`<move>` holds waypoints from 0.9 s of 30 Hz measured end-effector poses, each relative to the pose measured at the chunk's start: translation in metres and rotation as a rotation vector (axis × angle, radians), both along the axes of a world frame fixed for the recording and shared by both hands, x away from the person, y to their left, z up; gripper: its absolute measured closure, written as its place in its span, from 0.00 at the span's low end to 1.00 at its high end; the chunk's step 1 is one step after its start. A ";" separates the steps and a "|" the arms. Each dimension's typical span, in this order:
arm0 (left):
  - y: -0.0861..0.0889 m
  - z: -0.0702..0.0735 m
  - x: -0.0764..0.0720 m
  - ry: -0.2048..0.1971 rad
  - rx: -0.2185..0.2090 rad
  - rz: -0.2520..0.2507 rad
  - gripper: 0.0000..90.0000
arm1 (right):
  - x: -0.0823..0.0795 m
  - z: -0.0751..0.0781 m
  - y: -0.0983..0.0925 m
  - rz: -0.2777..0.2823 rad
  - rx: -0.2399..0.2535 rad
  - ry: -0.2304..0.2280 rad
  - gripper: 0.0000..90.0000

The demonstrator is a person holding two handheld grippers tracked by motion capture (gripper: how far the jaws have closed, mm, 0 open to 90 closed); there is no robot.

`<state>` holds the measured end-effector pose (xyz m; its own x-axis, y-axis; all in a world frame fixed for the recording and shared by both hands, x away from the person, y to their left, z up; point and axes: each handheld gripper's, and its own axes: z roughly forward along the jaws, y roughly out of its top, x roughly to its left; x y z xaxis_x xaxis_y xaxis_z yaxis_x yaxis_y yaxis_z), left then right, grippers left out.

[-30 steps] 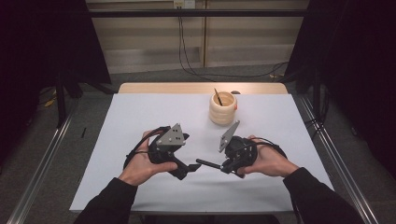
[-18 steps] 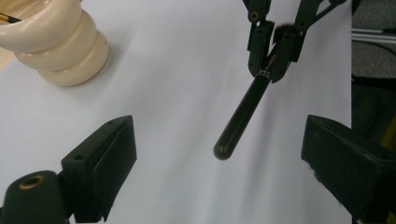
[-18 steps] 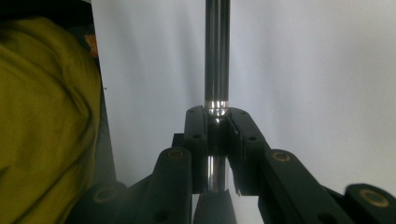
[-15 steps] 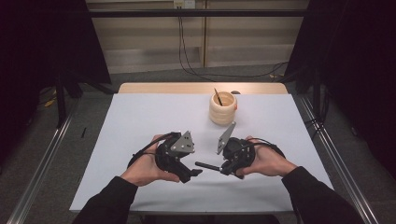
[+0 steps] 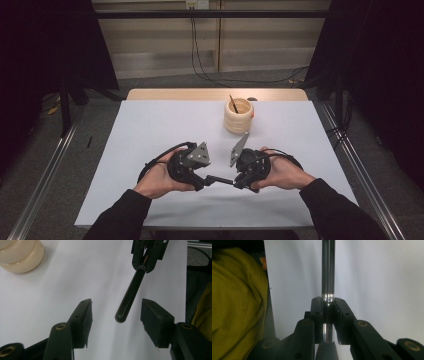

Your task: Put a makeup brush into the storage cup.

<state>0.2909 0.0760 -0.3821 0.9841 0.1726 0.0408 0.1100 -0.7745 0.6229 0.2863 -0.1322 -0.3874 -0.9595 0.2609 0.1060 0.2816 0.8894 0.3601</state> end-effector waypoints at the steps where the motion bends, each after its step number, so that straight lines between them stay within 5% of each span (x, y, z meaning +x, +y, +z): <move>1: -0.001 0.000 0.001 0.010 0.004 -0.011 0.52 | 0.000 0.000 0.000 -0.012 -0.007 0.006 0.87; 5: -0.004 -0.003 0.001 0.022 0.039 -0.026 0.60 | -0.001 0.000 0.001 -0.003 -0.005 0.007 0.87; 11: -0.010 -0.007 0.001 0.052 0.058 -0.057 0.57 | -0.001 0.001 0.003 0.013 0.001 0.005 0.87; 20: -0.014 -0.011 0.002 0.063 0.035 -0.113 0.74 | -0.004 0.002 0.006 0.020 0.016 -0.003 0.87; 21: -0.014 -0.010 0.003 0.091 0.049 -0.139 0.75 | -0.003 0.001 0.007 0.042 0.022 0.003 0.87; 27: -0.019 -0.016 0.001 0.073 0.062 -0.135 0.79 | -0.004 0.000 0.008 0.058 0.024 -0.004 0.87</move>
